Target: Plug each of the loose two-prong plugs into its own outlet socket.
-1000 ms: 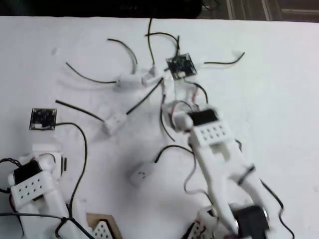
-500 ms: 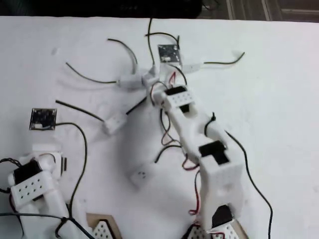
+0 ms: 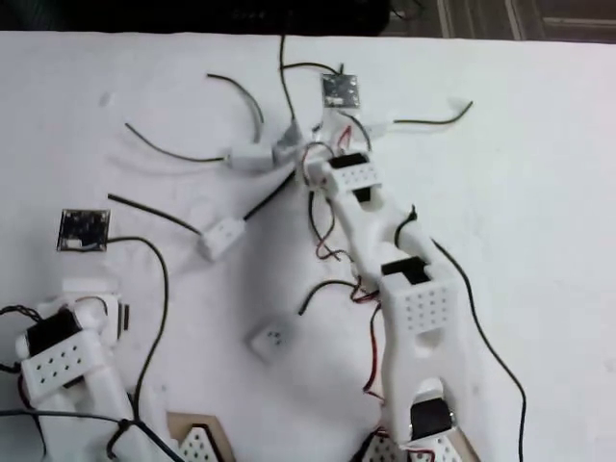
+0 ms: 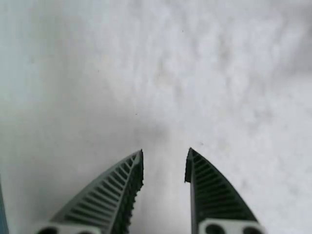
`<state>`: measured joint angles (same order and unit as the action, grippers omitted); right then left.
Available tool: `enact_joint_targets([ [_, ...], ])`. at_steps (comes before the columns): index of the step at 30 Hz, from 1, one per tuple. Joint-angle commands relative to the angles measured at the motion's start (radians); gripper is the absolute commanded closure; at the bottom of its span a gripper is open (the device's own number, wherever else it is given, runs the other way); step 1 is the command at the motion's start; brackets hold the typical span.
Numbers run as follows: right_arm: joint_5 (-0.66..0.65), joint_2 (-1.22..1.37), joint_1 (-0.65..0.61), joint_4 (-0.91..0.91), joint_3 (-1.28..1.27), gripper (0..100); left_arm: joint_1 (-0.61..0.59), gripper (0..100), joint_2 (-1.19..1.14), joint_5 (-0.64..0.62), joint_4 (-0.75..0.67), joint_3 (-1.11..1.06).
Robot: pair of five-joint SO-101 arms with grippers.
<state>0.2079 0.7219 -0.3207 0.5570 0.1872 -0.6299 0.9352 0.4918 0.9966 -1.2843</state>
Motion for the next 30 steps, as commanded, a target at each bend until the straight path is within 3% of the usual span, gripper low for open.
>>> enact_joint_targets([
  [1, 0.000, -0.002, 0.018, 0.030, 0.049, 98.1, -0.001, 84, 0.021, 0.006, -0.012, 0.002],
  [18, 0.008, -0.283, 0.140, 0.565, 0.046, 98.1, -0.001, 84, 0.021, 0.006, -0.012, 0.002],
  [23, 0.138, -0.384, 0.177, 0.765, 0.046, 98.1, -0.001, 84, 0.021, 0.006, -0.012, 0.002],
  [30, 0.193, -0.547, 0.317, 1.024, 0.046, 98.1, -0.001, 84, 0.021, 0.006, -0.012, 0.002],
])
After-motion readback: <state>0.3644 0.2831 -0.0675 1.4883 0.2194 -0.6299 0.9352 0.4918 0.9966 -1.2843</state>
